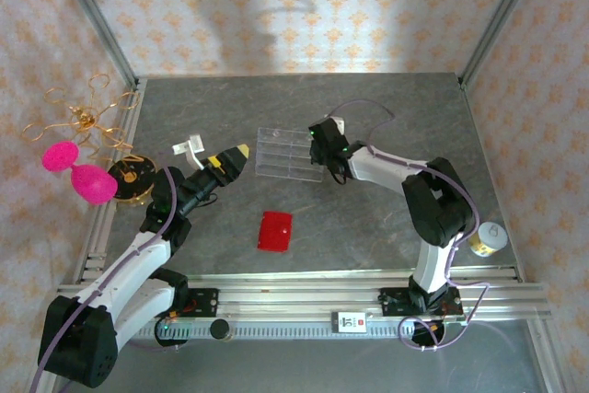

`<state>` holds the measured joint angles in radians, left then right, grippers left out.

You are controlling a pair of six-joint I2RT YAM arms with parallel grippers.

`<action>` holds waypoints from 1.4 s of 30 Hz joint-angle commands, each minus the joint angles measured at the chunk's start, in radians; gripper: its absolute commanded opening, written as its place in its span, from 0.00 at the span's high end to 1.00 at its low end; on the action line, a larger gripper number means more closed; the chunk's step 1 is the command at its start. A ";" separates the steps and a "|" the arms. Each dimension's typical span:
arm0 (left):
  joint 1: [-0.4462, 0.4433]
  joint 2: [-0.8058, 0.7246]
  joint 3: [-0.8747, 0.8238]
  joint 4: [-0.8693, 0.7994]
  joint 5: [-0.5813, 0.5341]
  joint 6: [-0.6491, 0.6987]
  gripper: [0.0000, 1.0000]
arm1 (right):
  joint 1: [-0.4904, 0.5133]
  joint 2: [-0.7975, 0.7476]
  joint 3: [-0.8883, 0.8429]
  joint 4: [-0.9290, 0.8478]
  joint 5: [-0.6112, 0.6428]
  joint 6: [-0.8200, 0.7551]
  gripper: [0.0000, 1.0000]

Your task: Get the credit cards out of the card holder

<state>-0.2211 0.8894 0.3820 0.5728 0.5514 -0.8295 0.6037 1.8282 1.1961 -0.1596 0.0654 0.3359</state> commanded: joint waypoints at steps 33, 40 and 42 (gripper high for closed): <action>-0.003 -0.047 -0.098 0.070 -0.063 -0.076 0.02 | 0.039 -0.213 -0.136 0.015 -0.046 0.073 0.47; -0.003 0.028 -0.043 -0.003 -0.008 -0.029 0.12 | -0.102 -0.127 -0.097 0.049 -0.067 -0.003 0.52; -0.003 0.027 -0.048 0.000 -0.007 -0.034 0.11 | -0.117 -0.082 -0.060 0.040 -0.085 -0.027 0.54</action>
<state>-0.2211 0.9188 0.3080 0.5720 0.5167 -0.8814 0.4877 1.7016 1.0809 -0.1158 -0.0330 0.3508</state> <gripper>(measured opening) 0.884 0.466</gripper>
